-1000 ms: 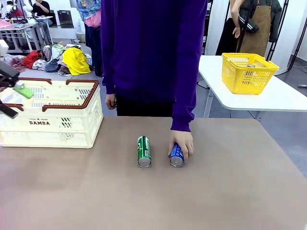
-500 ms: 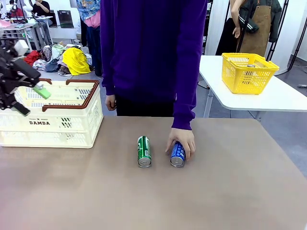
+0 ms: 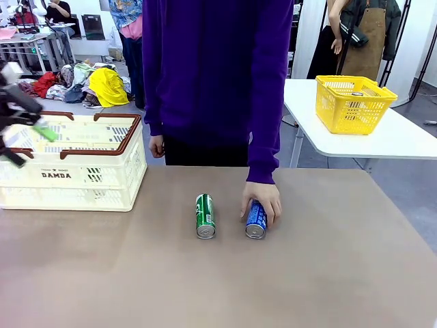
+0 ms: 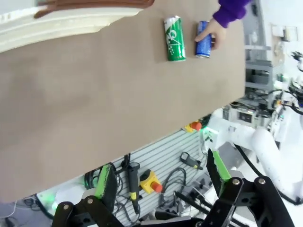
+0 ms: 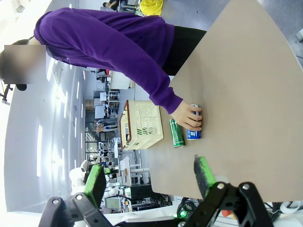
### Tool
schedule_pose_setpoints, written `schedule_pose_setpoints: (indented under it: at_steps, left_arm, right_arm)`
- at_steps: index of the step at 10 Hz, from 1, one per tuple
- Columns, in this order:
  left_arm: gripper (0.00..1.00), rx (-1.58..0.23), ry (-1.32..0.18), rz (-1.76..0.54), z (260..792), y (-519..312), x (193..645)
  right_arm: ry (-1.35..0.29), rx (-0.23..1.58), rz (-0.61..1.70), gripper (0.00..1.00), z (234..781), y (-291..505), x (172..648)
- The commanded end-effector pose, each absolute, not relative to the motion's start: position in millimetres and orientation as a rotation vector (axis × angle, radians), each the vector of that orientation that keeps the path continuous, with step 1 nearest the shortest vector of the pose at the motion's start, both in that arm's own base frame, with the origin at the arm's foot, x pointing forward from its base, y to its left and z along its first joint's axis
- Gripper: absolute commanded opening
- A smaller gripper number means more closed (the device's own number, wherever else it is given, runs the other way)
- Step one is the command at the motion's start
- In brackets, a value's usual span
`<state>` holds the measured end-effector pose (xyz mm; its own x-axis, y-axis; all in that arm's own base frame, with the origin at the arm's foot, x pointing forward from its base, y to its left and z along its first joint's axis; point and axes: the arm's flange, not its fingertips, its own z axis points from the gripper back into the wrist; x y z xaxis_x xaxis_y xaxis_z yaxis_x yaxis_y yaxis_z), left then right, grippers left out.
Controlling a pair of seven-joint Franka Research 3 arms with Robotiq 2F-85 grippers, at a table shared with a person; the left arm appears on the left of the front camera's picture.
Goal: Place the drinks into the Shopping basket.
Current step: Pick up one drink and place it into the Shopping basket.
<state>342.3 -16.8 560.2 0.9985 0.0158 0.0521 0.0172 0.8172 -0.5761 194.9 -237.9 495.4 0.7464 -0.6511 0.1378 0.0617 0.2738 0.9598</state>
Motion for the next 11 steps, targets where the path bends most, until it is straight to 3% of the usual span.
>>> schedule_pose_setpoints:
  at_steps: [1, 3, 6, 9, 11]
  left_arm:
    - [1.00, -0.470, -0.053, 0.056, 568, -47, 360]
    - [1.00, -0.561, -0.018, 0.058, 565, -21, 360]
    - [1.00, -0.680, -0.091, 0.156, 555, 17, 336]
    - [1.00, -0.635, -0.179, 0.254, 564, -37, 358]
    - [1.00, -0.473, -0.200, 0.268, 568, -127, 385]
  right_arm:
    - [-0.611, 1.223, -0.495, 1.00, 497, -239, 197]
    - [-0.611, 1.223, -0.495, 1.00, 497, -239, 197]
    - [-0.611, 1.223, -0.495, 1.00, 497, -239, 197]
    - [-0.611, 1.223, -0.495, 1.00, 497, -239, 197]
    - [-0.611, 1.223, -0.495, 1.00, 497, -239, 197]
